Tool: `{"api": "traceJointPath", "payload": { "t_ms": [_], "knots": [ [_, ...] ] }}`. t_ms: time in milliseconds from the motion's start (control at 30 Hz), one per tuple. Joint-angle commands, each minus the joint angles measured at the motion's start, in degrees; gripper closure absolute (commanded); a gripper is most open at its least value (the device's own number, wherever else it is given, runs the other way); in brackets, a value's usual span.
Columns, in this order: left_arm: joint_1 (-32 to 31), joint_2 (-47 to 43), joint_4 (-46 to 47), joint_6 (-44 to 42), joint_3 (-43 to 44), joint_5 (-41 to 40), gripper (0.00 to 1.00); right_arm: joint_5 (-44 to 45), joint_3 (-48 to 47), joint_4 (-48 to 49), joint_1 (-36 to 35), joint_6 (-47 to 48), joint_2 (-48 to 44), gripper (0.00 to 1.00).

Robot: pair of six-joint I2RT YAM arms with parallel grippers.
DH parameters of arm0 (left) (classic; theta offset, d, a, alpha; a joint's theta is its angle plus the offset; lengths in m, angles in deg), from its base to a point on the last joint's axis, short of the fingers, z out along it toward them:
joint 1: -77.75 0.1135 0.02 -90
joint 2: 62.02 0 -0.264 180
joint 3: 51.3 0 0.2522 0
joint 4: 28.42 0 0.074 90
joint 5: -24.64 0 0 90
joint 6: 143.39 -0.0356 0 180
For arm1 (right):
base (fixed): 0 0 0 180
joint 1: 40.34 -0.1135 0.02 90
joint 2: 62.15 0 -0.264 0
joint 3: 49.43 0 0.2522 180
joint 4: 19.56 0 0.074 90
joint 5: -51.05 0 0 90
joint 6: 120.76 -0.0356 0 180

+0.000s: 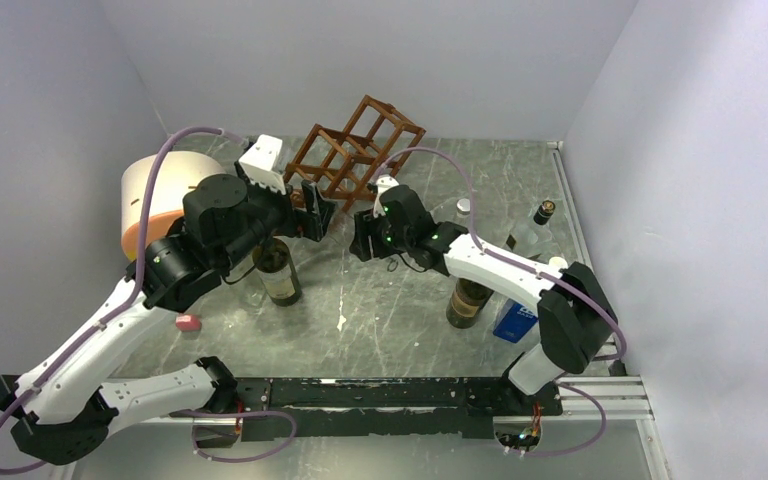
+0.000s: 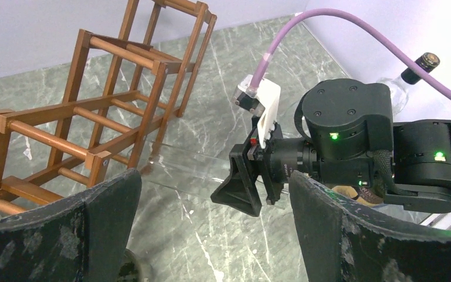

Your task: Put the wine bottle on the wine rack

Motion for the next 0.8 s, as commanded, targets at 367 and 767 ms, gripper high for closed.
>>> {"api": "traceJointPath", "payload": {
  "t_ms": [367,767],
  "knots": [
    [0.0,4.4,0.5,-0.9,4.5,0.6,0.01,1.1,4.6,33.2,-0.5,-4.1,5.7,1.0],
    [0.0,5.4,-2.6,-0.7,7.7,0.2,0.01,-0.7,-4.7,37.0,-0.4,-3.0,16.5,1.0]
  ]
}}
